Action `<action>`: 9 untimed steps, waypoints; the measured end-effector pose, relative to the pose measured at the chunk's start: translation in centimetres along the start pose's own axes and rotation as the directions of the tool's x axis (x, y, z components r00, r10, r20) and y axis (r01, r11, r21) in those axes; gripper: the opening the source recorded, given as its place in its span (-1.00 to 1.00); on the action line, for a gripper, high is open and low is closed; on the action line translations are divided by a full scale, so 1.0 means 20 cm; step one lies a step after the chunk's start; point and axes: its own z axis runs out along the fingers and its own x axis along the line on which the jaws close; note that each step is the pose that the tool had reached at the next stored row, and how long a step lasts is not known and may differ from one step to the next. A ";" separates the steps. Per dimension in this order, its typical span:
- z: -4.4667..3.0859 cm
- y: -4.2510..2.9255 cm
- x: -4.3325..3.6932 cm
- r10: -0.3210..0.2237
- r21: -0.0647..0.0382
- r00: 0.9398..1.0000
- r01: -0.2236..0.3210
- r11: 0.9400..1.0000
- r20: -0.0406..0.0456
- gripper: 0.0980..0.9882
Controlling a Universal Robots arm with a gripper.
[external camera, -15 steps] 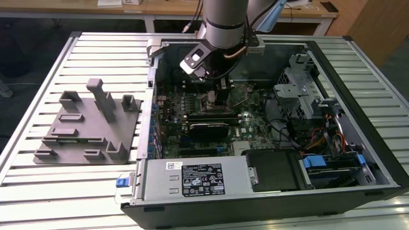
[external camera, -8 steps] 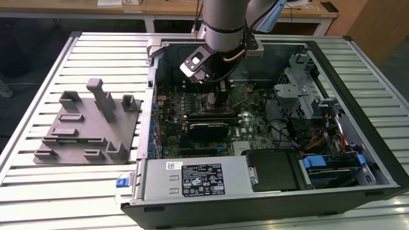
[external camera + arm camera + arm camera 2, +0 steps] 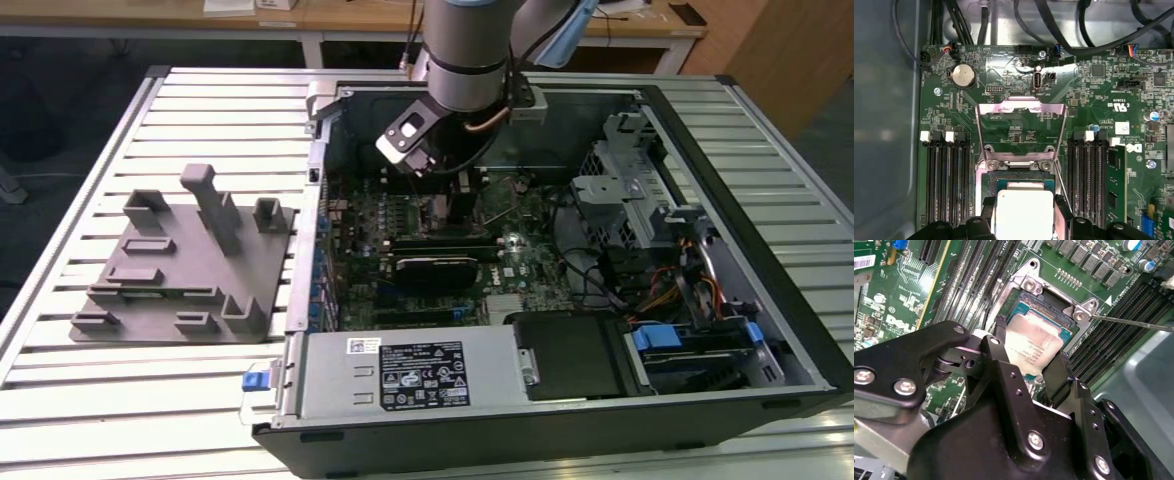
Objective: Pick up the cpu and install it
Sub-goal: 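Place the cpu into insertion slot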
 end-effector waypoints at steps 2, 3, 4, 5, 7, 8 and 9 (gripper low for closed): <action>0.007 0.000 0.000 -0.009 0.000 1.000 0.009 1.000 0.000 0.00; 0.010 -0.001 0.000 -0.018 0.000 1.000 0.018 1.000 0.000 0.00; 0.012 -0.001 0.000 -0.029 0.000 1.000 0.029 1.000 0.000 0.00; 0.015 -0.001 0.000 -0.036 0.000 0.999 0.036 0.999 0.000 0.00; 0.022 -0.005 0.000 -0.040 0.000 0.999 0.040 0.999 0.000 0.00; 0.027 -0.007 0.000 -0.040 0.000 0.999 0.040 0.999 0.000 0.00; 0.032 -0.009 0.000 -0.040 0.000 0.999 0.040 0.999 0.000 0.00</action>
